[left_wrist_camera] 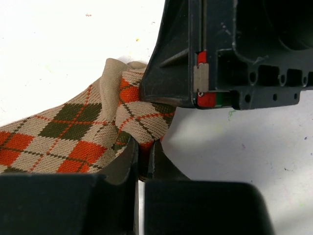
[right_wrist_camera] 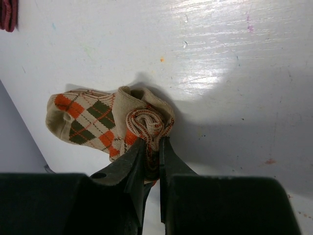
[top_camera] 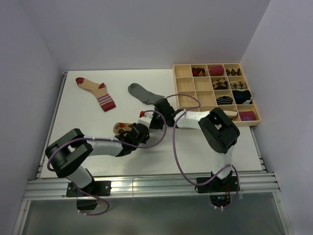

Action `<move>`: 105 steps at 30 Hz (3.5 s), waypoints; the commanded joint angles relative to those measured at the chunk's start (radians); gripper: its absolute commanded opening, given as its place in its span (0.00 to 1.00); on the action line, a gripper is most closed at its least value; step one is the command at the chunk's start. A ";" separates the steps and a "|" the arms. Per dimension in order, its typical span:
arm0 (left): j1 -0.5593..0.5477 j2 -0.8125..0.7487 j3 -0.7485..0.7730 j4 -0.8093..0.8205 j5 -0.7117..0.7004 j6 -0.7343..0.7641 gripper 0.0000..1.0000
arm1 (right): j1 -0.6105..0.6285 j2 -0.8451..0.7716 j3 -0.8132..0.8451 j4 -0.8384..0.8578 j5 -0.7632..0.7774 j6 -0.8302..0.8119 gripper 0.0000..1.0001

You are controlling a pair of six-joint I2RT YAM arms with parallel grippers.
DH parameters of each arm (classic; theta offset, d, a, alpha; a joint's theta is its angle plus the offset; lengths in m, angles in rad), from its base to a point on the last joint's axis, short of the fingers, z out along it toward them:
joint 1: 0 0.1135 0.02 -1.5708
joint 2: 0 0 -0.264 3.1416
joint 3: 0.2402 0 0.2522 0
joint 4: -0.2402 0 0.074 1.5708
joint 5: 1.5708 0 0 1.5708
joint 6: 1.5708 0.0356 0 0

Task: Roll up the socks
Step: Roll the sock at the center of the board.

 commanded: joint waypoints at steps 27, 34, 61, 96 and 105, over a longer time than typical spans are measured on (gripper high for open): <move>0.471 -0.145 -0.239 0.100 0.710 -0.595 0.01 | -0.011 -0.138 -0.135 0.244 -0.025 -0.012 0.73; 0.522 -0.139 -0.325 0.184 0.721 -0.741 0.02 | 0.018 -0.080 -0.113 0.288 -0.045 -0.037 0.73; 0.579 -0.013 -0.502 0.439 0.831 -0.985 0.11 | 0.062 0.114 -0.015 0.379 -0.155 -0.149 0.69; 0.582 0.045 -0.098 0.162 0.802 -0.493 0.66 | 0.030 -0.072 -0.108 0.075 0.164 -0.117 0.00; 0.397 -0.208 -0.127 0.115 0.596 -0.202 0.71 | 0.007 -0.072 -0.119 -0.006 0.190 -0.007 0.00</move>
